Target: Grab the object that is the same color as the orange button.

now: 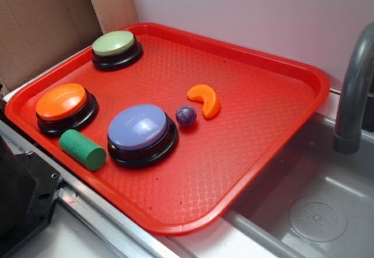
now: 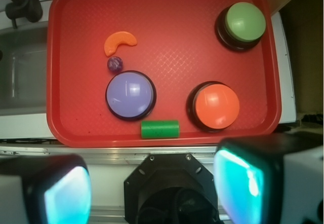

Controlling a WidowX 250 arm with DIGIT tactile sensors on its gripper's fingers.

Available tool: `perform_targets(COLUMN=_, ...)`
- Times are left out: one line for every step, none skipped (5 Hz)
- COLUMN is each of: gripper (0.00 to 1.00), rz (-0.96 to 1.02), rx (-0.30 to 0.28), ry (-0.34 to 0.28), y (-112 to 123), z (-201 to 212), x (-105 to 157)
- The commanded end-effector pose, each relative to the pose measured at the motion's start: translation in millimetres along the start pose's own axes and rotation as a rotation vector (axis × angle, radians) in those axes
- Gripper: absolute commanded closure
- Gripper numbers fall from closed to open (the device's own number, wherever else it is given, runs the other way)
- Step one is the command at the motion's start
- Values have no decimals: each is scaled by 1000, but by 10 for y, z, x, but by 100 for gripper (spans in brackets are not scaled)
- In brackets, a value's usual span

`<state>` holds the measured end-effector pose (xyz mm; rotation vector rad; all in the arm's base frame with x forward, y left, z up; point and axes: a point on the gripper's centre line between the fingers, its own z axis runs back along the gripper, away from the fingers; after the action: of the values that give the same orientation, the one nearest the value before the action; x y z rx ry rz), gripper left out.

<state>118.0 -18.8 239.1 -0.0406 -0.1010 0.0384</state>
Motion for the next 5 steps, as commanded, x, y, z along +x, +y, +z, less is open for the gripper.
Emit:
perform_targets(gripper=0, rz=409, rx=-97, ry=-38, y=-212, z=-336, x=455)
perform_targets(gripper=0, rz=629, rx=-140, ry=-91, y=-234, z=-552, x=721)
perform_targets(gripper=0, rz=796, rx=-101, ry=-134, y=-286, z=-847, x=1005)
perform_targets(gripper=0, rz=817, rx=-92, ry=-164, y=-354, z=-1104, x=1226)
perform_targets(gripper=0, rz=816, rx=-45, ry=-195, y=-414, z=-1320, x=1389)
